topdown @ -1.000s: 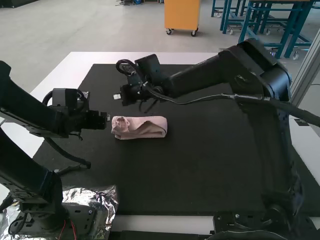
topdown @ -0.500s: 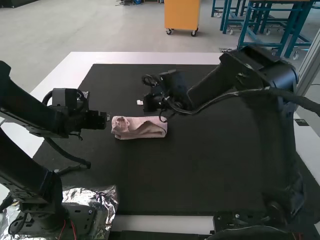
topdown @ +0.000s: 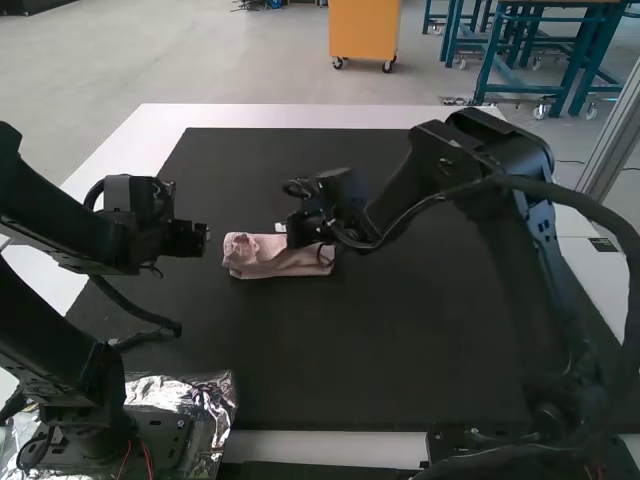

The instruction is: Fold the towel.

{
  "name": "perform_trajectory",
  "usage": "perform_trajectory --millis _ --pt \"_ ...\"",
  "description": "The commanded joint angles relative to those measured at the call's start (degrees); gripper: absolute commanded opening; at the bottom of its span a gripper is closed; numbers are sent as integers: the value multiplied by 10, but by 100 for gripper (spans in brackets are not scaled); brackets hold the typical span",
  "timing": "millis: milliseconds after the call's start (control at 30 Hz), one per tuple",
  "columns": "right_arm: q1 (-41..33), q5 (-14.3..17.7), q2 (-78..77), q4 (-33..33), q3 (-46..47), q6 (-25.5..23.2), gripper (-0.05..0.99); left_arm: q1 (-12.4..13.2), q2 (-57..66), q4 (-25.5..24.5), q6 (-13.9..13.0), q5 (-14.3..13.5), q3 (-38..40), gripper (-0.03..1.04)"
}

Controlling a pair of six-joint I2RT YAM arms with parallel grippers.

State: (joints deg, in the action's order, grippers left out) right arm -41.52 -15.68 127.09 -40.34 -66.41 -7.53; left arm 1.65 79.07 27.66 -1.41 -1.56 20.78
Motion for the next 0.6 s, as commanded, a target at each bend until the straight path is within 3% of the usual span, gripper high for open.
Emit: perform_trajectory --millis 0,567 --pt "-15 0 11 -11 -6 -8 -3 4 -9 0 -10 -11 23 97" --pt "-31 17 64 -39 -20 -7 -2 5 -49 -52 -10 -11 60 97"
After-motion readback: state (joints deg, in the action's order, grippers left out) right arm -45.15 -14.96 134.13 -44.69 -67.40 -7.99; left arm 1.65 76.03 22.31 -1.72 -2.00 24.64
